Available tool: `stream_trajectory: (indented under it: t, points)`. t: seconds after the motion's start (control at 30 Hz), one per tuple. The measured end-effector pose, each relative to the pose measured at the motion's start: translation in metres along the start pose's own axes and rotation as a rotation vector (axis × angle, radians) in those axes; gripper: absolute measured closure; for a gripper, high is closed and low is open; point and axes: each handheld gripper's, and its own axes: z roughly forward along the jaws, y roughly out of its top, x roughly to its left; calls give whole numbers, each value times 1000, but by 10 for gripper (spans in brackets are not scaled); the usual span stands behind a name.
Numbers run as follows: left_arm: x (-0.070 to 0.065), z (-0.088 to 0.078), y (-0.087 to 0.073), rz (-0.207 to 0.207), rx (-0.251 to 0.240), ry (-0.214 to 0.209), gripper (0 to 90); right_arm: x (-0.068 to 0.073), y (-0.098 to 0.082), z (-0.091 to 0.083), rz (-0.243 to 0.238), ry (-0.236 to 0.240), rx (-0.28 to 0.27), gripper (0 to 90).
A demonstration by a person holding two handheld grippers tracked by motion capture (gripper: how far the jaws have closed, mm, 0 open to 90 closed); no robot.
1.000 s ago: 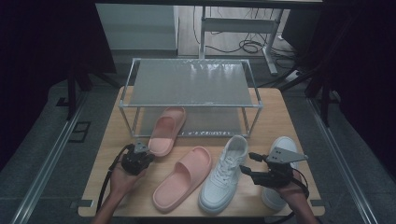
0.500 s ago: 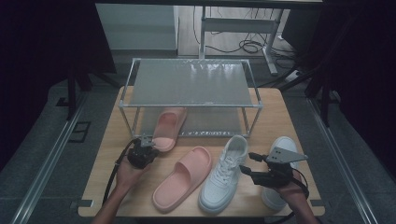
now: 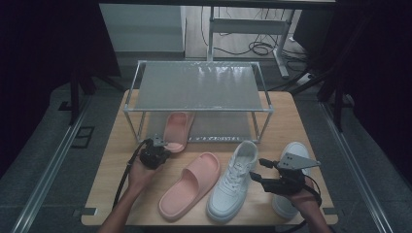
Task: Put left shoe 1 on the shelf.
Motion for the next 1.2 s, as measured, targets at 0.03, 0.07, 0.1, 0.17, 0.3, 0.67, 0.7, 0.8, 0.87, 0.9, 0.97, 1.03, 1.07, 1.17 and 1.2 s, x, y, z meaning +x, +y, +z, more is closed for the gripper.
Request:
stream_trajectory:
  t: [0.03, 0.07, 0.1, 0.17, 0.3, 0.67, 0.7, 0.8, 0.87, 0.9, 0.97, 1.03, 1.07, 1.17, 1.2]
  points:
    - [0, 1, 1, -1, -1, 2, 900, 0, 0, 0, 0, 0, 0, 400]
    - [0, 3, 2, -7, -1, 2, 900, 0, 0, 0, 0, -1, 0, 400]
    - [1, 4, 3, -12, -2, 0, 900, 0, 0, 0, 0, -1, 0, 401]
    - [1, 7, 5, -18, -7, 4, 900, 0, 0, 0, 2, 0, 0, 401]
    - [3, 11, 10, -12, -3, 9, 900, 0, 0, 0, 1, 0, -1, 401]
    - [7, 24, 21, -53, -13, 32, 900, -1, 0, -1, 1, -3, -2, 400]
    - [7, 26, 22, -56, -14, 32, 900, -1, 0, -1, 2, -3, -2, 400]
    - [7, 29, 24, -64, -16, 39, 900, -1, 0, -1, 4, -2, -2, 401]
    - [8, 31, 26, -63, -13, 43, 900, -1, 0, -1, 3, -2, -1, 401]
    - [8, 32, 27, -67, -12, 44, 900, -1, 0, -2, 3, -2, -2, 401]
    - [9, 34, 29, -83, -16, 46, 900, -2, 0, -2, 3, -4, -3, 401]
    - [10, 36, 31, -91, -15, 50, 900, -2, 0, -2, 2, -5, -3, 401]
    - [10, 38, 31, -98, -19, 51, 900, -2, 0, -2, 2, -5, -3, 401]
    - [11, 40, 32, -109, -24, 53, 900, -2, 0, -2, 1, -4, -3, 401]
    - [11, 40, 32, -109, -24, 54, 900, -2, -1, -2, 1, -4, -3, 401]
